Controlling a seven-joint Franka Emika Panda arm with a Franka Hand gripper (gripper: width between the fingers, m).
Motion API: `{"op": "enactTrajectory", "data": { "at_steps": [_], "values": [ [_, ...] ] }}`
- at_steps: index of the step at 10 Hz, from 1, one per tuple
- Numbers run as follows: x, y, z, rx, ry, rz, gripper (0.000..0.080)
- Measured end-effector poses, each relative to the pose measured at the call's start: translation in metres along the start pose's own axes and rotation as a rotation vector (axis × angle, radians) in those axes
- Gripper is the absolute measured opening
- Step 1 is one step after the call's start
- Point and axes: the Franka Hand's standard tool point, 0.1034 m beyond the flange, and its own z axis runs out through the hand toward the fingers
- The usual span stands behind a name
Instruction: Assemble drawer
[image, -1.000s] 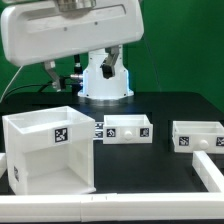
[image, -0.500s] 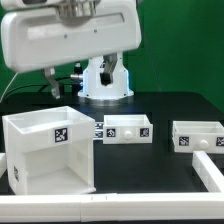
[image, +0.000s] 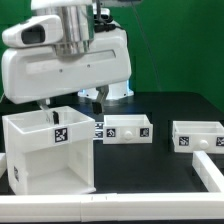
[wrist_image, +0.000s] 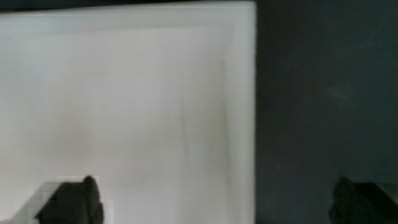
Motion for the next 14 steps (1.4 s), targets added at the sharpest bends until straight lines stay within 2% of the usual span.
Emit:
{"op": "enactTrajectory", "data": {
  "at_steps": [1, 4, 5, 6, 7, 8, 12, 14],
  "values": [
    [0.0010, -0.0012, 0.0020, -0.007, 0.007, 0.000, 0.0649],
    [0.0004, 0.0000, 0.0018, -0.008, 0.007, 0.002, 0.0245],
    [0.0004, 0.0000, 0.0018, -0.008, 0.007, 0.002, 0.0245],
    [0.0004, 0.0000, 0.0019, -0.008, 0.007, 0.002, 0.0074],
    [0.0006, 0.0002, 0.0017, -0.009, 0.008, 0.002, 0.0074],
    [0.0006, 0.0003, 0.0017, -0.009, 0.008, 0.002, 0.0033],
    [0.0006, 0.0003, 0.0017, -0.009, 0.008, 0.003, 0.0033],
    [0.0044, 0.0015, -0.0011, -0.011, 0.015, 0.130, 0.0033]
  ]
}}
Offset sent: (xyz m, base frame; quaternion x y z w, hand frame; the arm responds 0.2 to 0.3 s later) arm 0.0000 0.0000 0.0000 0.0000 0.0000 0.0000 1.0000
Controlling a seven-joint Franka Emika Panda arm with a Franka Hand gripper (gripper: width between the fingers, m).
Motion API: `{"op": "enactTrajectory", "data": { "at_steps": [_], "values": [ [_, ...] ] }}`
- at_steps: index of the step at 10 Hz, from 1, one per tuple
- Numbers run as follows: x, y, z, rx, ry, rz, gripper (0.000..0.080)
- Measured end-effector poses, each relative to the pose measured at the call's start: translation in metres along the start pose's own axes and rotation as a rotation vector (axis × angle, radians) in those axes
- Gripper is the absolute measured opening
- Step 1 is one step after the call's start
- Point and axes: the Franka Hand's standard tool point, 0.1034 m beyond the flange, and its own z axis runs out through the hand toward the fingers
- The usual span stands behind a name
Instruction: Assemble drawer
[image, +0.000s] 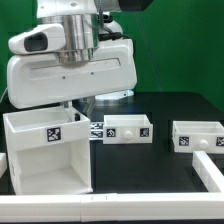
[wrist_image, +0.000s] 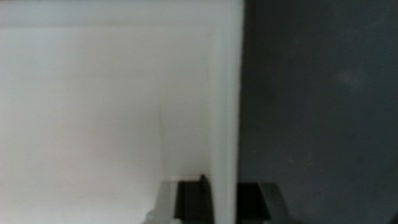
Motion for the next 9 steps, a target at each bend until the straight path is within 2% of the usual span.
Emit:
{"op": "enactTrajectory", "data": {
  "at_steps": [1, 2, 5, 6, 7, 9],
  "values": [
    [0.002, -0.002, -0.001, 0.001, 0.002, 0.081, 0.0034],
    [0.006, -0.009, -0.001, 0.016, -0.003, 0.284, 0.0034],
    [0.036, -0.043, -0.004, 0.037, -0.017, 0.720, 0.0034],
    [0.045, -0.049, -0.002, 0.045, -0.015, 0.841, 0.0034],
    [0.044, -0.050, -0.001, 0.041, -0.018, 0.839, 0.0034],
    [0.045, -0.052, 0.000, 0.054, -0.019, 0.986, 0.0034]
  ]
}}
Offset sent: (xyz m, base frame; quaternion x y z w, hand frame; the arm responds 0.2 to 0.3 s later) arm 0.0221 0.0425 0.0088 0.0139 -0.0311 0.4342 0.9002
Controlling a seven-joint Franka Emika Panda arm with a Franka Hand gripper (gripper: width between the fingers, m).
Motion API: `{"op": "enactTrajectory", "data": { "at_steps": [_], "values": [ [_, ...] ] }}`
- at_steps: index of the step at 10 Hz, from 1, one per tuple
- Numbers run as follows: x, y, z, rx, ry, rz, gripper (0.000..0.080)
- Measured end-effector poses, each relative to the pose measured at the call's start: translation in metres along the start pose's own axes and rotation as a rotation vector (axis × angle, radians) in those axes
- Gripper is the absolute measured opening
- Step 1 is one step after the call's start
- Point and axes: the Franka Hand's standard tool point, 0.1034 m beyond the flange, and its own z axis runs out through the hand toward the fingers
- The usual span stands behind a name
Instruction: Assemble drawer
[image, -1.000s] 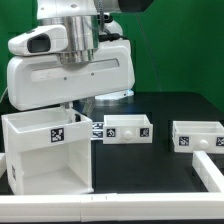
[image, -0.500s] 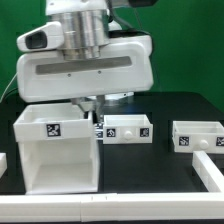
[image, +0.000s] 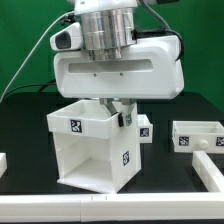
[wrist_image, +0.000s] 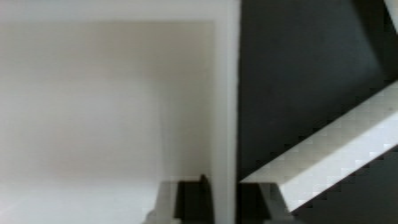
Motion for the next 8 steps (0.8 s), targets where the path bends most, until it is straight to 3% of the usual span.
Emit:
{"op": "enactTrajectory", "data": {
  "at_steps": [2, 3, 6, 8],
  "values": [
    [-0.002, -0.003, -0.001, -0.002, -0.015, 0.170, 0.0034],
    [-0.002, -0.012, -0.007, -0.012, -0.040, 0.346, 0.0034],
    [-0.018, -0.041, 0.007, -0.032, -0.051, 0.801, 0.0034],
    [-0.019, -0.048, 0.012, -0.031, -0.058, 0.974, 0.0034]
  ]
}}
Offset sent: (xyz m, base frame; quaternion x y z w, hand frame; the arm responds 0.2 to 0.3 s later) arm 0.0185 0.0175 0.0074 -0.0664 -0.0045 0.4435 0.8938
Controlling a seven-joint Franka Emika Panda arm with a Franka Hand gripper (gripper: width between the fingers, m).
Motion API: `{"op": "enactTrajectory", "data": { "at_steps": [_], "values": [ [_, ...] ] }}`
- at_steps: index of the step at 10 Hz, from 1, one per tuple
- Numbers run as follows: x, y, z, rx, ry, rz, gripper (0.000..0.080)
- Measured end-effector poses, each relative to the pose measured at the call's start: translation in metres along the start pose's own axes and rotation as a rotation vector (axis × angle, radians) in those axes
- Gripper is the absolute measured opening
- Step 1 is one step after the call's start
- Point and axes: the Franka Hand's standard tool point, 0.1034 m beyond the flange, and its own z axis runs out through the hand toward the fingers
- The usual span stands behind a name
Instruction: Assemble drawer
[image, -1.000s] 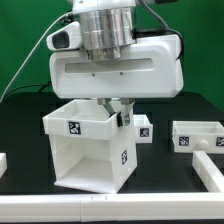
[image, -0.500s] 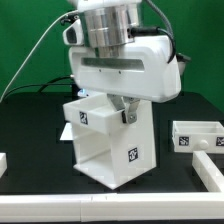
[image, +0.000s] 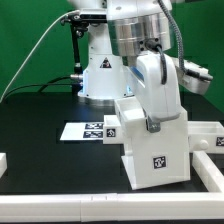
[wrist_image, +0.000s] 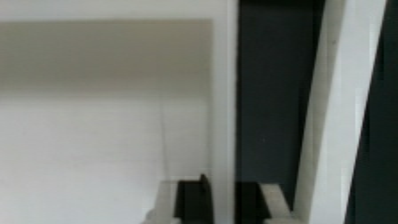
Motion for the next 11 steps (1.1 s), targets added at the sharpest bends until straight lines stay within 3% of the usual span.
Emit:
{"op": "enactTrajectory", "data": {
  "at_steps": [3, 6, 7, 8, 11],
  "values": [
    [-0.012, -0.006, 0.005, -0.009, -0.001, 0.087, 0.0034],
    [-0.014, -0.005, 0.005, -0.010, -0.005, 0.072, 0.0034],
    [-0.014, -0.007, 0.005, -0.021, -0.005, 0.068, 0.0034],
    [-0.015, -0.015, 0.006, -0.036, -0.008, 0.066, 0.0034],
    [-0.020, -0.032, 0.006, -0.022, -0.010, 0.059, 0.0034]
  ]
}}
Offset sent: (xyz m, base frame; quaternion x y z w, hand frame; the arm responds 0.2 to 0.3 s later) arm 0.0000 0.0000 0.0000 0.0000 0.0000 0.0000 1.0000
